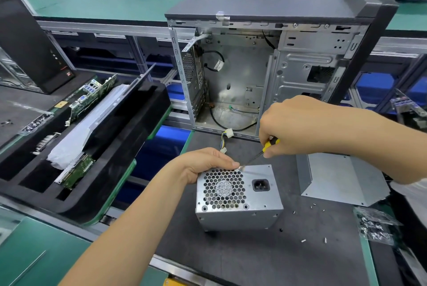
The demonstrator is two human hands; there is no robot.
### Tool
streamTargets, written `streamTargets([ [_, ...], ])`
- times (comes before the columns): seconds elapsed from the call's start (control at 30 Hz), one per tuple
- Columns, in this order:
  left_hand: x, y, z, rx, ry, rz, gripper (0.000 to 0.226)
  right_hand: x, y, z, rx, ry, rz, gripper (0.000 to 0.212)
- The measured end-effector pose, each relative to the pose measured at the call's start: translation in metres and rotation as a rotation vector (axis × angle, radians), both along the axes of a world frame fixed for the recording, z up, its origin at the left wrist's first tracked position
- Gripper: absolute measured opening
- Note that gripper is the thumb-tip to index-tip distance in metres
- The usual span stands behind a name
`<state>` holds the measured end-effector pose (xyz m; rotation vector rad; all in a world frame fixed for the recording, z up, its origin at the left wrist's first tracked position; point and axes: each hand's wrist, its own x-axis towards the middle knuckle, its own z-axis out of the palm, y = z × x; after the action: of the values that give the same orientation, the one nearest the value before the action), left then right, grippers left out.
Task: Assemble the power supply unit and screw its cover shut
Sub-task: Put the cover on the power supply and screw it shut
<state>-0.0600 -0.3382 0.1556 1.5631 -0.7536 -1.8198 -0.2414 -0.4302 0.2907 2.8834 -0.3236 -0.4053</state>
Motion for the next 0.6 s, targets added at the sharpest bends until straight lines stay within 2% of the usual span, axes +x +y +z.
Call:
streamTargets([
  [0.1, 0.0002, -0.0001, -0.0008, 0.0, -0.015, -0.007, 0.017, 0.0066, 0.0048, 0.0008, -0.077, 0.024, 0.055, 0.022],
  [0.23, 0.0003, -0.0005, -0.0007, 0.0, -0.026, -0.013, 0.018, 0.011, 0.0102, 0.0035, -0.122, 0.053, 0.055, 0.044],
  [0.33, 0.0001, -0.0002, -0.0007, -0.001, -0.022, -0.004, 0.017, 0.0086, 0.0094, 0.0052, -0.11, 0.055, 0.053, 0.025],
  [0.6, -0.001, 0.0001, 0.0011, 0.003, -0.001, 0.005, 0.015, 0.0076, 0.0064, 0.0074, -0.116, 0.008, 0.042, 0.028],
])
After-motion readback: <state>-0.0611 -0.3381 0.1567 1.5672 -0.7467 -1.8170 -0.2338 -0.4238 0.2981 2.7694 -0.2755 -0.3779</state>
